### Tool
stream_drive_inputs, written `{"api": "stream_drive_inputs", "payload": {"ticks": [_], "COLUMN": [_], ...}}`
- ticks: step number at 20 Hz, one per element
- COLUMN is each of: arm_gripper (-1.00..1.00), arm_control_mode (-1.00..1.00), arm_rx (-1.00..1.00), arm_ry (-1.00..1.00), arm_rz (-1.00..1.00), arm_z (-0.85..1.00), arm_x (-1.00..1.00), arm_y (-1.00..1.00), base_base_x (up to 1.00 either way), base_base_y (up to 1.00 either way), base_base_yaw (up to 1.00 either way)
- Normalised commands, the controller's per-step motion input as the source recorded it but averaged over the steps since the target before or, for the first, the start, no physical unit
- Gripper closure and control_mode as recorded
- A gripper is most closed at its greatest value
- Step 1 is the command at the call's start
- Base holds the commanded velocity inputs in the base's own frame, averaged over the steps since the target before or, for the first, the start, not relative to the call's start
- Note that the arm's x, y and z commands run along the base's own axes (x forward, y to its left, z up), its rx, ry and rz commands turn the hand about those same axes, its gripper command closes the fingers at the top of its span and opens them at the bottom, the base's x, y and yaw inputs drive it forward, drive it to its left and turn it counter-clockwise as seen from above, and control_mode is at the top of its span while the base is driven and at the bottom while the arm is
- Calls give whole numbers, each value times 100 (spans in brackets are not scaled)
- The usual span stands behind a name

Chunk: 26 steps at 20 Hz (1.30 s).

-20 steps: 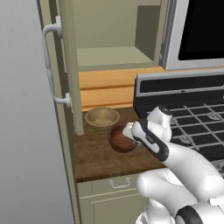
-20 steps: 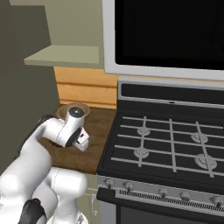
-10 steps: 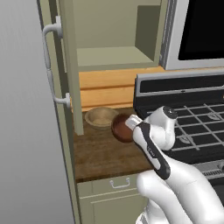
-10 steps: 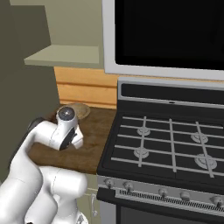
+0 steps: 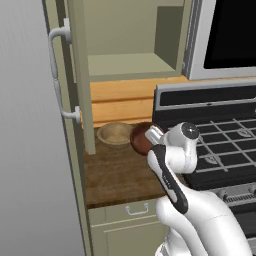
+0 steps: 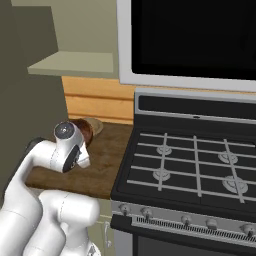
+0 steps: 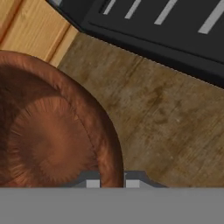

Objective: Pick up the bowls on the counter and stack them on top of one another in the open cabinet. Place the smaller bowl on top of the larger bowl.

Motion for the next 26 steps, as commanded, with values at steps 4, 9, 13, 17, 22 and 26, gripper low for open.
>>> {"api": "stream_drive_inputs", "payload": {"ticks": [4, 9, 13, 17, 22, 26], "arm_gripper": [100, 100, 100, 100, 100, 100], "arm_control_mode": [-100, -100, -100, -100, -100, -100], "arm_rx": [5, 2, 11, 2, 0, -4], "arm_ry": [-12, -4, 0, 0, 1, 4], "arm_rz": [-13, -6, -1, 0, 0, 2], "arm_z": [26, 18, 10, 9, 5, 0], "arm_x": [13, 24, 48, 44, 32, 31], "arm_y": [0, 0, 0, 0, 11, 32], "base_base_x": [0, 0, 0, 0, 0, 0], "base_base_y": [0, 0, 0, 0, 0, 0], "base_base_yaw": [0, 0, 0, 0, 0, 0]}}
